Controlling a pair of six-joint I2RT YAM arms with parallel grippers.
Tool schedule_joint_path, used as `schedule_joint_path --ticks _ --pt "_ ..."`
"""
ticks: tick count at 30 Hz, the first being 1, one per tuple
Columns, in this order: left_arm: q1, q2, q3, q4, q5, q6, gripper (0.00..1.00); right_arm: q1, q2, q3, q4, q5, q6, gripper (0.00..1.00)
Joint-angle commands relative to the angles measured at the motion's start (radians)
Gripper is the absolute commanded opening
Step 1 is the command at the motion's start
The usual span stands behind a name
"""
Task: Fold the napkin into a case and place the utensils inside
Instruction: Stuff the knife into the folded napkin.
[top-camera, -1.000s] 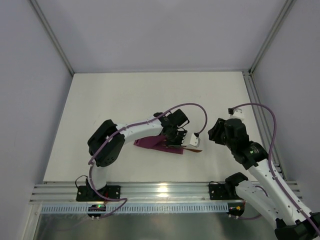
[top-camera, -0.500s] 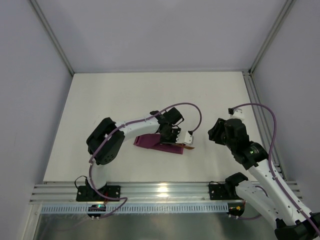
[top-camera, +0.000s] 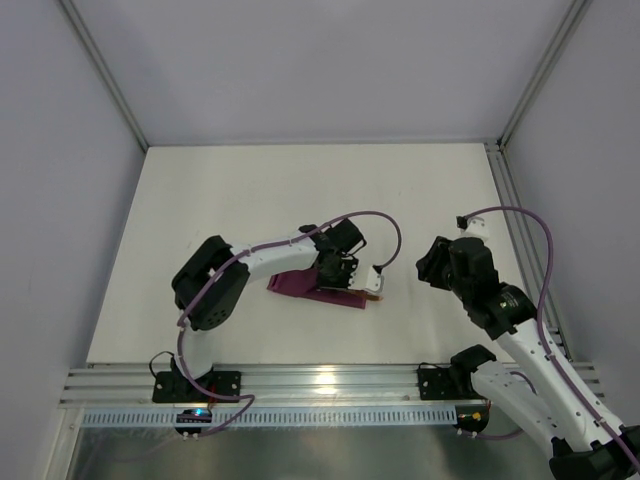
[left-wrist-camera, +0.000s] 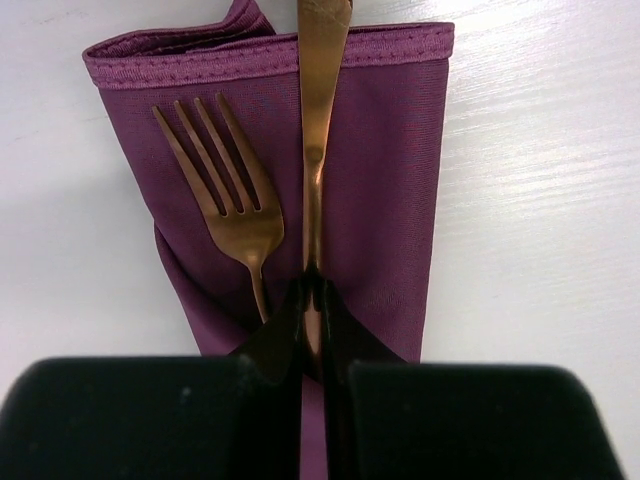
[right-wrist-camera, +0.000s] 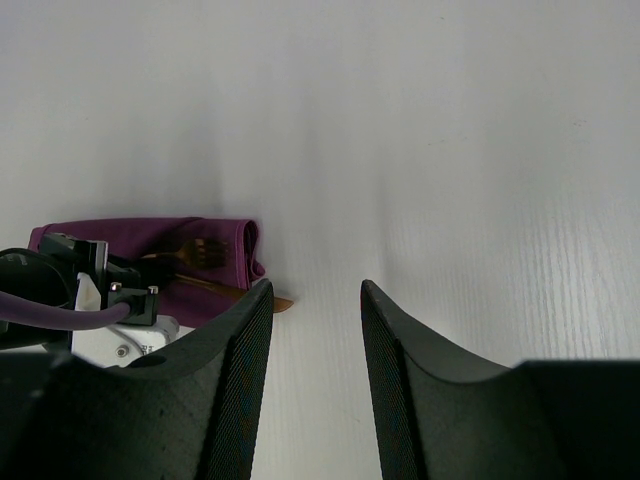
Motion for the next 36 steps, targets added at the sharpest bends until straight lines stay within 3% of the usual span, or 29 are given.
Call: schedule_joint_path --ticks 1,16,18,19,22,30,36 --pt "0.022 -0.012 -0.037 -0.025 -0.024 -0.013 0.00 -0.003 -0.012 0.024 0.010 0.008 -0.020 0.45" --pt "0.033 -0.018 -0.038 -0.075 -0.113 -0.005 0.00 -0.003 0.082 -0.033 0.029 -0.021 0.042 0.44" --pt "0.033 -0.009 -0.031 -0.081 -0.101 -0.009 0.12 -0.005 0.093 -0.037 0.034 -0.026 0.039 0.44" --pt "0.033 -0.012 -0.029 -0.084 -0.074 -0.012 0.26 -0.003 0.094 -0.039 0.034 -0.027 0.039 0.44" --pt "0.031 -0.040 -0.017 -0.087 -0.008 -0.025 0.34 -0.003 0.094 -0.045 0.040 -0.030 0.037 0.45" --pt "0.016 -0.032 0.098 -0.185 0.131 -0.023 0.32 -0.005 0.082 -0.063 0.049 -0.036 0.028 0.44" --pt "-0.021 -0.015 0.109 -0.176 0.140 -0.003 0.30 -0.005 0.074 -0.068 0.048 -0.030 0.013 0.44"
